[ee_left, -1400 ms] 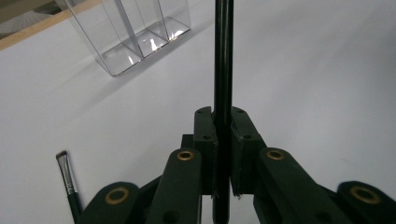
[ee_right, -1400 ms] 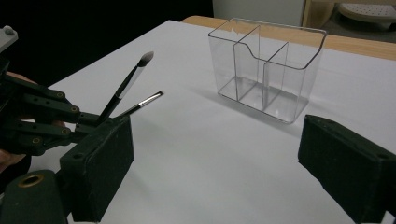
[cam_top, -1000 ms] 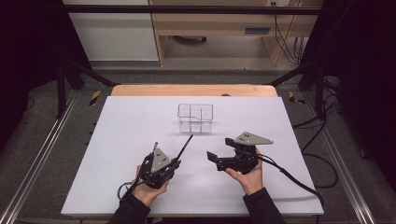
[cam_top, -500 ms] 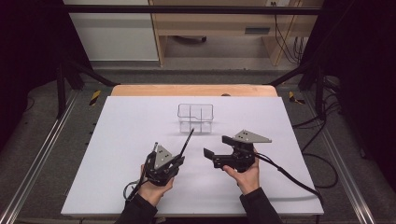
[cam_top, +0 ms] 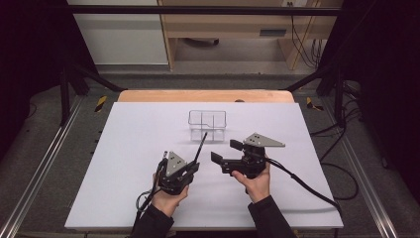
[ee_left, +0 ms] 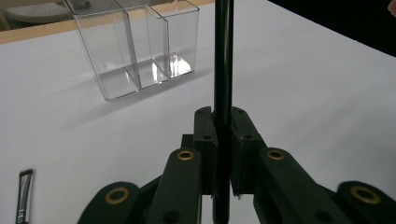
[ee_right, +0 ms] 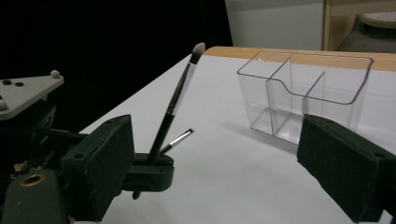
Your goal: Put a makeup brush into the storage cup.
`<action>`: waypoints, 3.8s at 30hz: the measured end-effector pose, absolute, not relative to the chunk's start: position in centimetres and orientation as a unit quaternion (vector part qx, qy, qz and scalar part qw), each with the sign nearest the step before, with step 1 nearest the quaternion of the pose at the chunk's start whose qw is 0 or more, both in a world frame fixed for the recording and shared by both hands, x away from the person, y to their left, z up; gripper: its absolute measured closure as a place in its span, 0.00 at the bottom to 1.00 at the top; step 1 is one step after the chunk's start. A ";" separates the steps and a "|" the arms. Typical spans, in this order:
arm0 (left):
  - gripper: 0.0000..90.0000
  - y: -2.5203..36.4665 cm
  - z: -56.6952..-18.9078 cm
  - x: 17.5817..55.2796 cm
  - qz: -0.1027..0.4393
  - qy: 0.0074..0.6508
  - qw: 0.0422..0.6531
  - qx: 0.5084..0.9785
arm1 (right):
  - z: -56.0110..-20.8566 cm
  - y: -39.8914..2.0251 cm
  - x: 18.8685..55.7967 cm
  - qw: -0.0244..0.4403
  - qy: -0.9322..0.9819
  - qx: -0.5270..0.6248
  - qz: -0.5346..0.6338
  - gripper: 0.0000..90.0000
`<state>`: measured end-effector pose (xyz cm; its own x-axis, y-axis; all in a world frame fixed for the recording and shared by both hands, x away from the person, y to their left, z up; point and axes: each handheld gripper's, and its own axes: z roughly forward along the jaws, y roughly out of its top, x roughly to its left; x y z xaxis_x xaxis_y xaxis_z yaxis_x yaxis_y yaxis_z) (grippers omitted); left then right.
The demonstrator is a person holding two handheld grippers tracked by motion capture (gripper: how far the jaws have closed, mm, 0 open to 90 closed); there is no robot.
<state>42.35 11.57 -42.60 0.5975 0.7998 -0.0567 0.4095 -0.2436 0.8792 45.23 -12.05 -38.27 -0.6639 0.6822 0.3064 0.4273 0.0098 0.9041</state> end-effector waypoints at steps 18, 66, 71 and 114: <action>0.92 10.8 -43.2 42.2 0.214 0.412 0.478 0.746 | -38.9 -10.4 45.5 0.068 0.679 0.416 0.600 0.23; 0.92 8.8 -43.2 40.9 0.221 0.405 0.487 0.741 | -40.2 -9.3 45.7 0.028 0.643 0.447 0.621 0.91; 0.92 8.8 -43.2 40.9 0.221 0.403 0.488 0.742 | -40.1 -9.3 45.7 0.026 0.644 0.442 0.624 0.93; 0.20 15.2 -40.3 41.3 0.218 0.332 0.490 0.776 | -37.9 -11.4 45.5 0.101 0.667 0.393 0.625 0.94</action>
<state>41.33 15.15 -40.31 0.6848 0.7286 0.0141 0.3009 -0.3004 0.9051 45.52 -11.40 -37.86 -0.6704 0.6504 0.3570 0.3987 -0.0900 0.9126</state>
